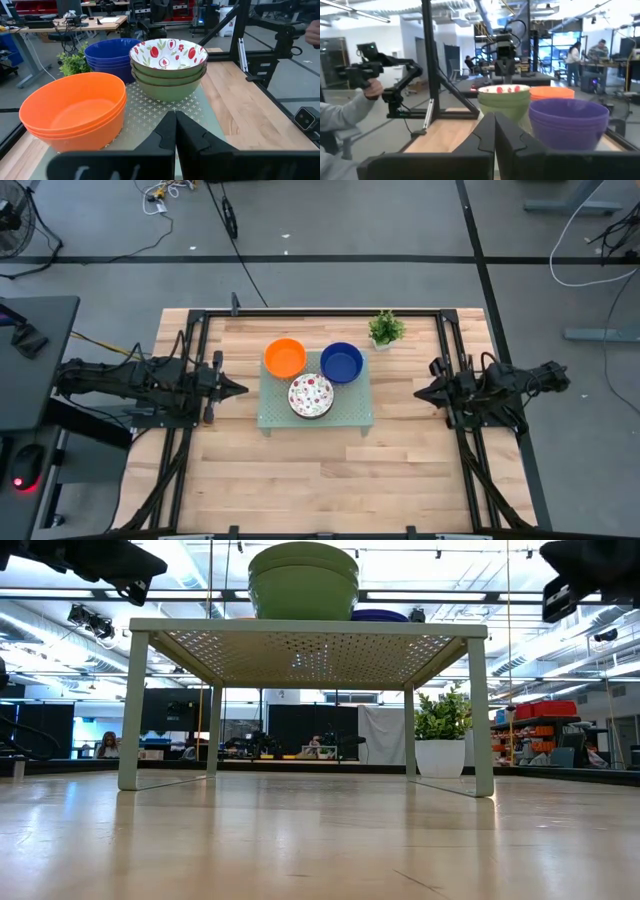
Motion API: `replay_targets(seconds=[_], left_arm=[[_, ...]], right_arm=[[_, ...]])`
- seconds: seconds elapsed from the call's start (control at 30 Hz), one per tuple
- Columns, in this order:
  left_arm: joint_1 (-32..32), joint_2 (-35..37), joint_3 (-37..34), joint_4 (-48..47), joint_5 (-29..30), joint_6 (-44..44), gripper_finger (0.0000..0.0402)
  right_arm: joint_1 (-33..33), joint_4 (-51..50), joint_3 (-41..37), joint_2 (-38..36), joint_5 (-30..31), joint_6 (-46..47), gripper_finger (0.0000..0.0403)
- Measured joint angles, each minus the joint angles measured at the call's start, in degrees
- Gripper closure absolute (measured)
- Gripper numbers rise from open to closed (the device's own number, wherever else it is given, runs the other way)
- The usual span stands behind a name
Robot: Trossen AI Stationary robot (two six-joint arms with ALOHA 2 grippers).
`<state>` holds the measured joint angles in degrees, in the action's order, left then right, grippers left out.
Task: Pick & Place Mini bowls
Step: Return to Home Position
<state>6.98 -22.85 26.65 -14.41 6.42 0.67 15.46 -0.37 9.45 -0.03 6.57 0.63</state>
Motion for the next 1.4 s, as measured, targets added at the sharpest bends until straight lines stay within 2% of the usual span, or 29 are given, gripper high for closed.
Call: replay_targets(seconds=[0.1, 0.27, 0.47, 0.67, 0.93, 1.1, 1.4], left_arm=[[0.0, 0.0, 0.0, 0.0, 0.0, 0.0, 0.0397], [0.0, 0.0, 0.0, -0.5, 0.0, 0.0, 0.0397], [0.0, 0.0, 0.0, -0.5, 0.0, 0.1, 0.0397], [0.0, 0.0, 0.0, -0.6, 0.0, 0.1, 0.0397], [0.0, 0.0, 0.0, -0.9, 0.0, 0.1, 0.0397], [0.0, 0.0, 0.0, -0.9, 0.0, 0.0, 0.0396], [0.0, 0.0, 0.0, -0.9, 0.0, 0.0, 0.0396]], right_arm=[[-0.9, 0.0, -0.2, 0.0, -2.0, 0.5, 0.0400], [-3.1, 7.2, -5.2, 0.0, -9.9, -0.2, 0.0399], [-7.9, 7.2, -8.5, 0.0, -11.6, 1.4, 0.0399], [-11.8, 5.3, -8.5, 0.0, -15.0, 2.8, 0.0399], [-12.3, 2.3, -8.5, 0.0, -15.2, 1.4, 0.0399], [-12.3, 2.3, -8.5, 0.0, -15.0, -2.6, 0.0399], [-12.3, 0.9, -8.5, 1.2, -6.5, -2.7, 0.0399]])
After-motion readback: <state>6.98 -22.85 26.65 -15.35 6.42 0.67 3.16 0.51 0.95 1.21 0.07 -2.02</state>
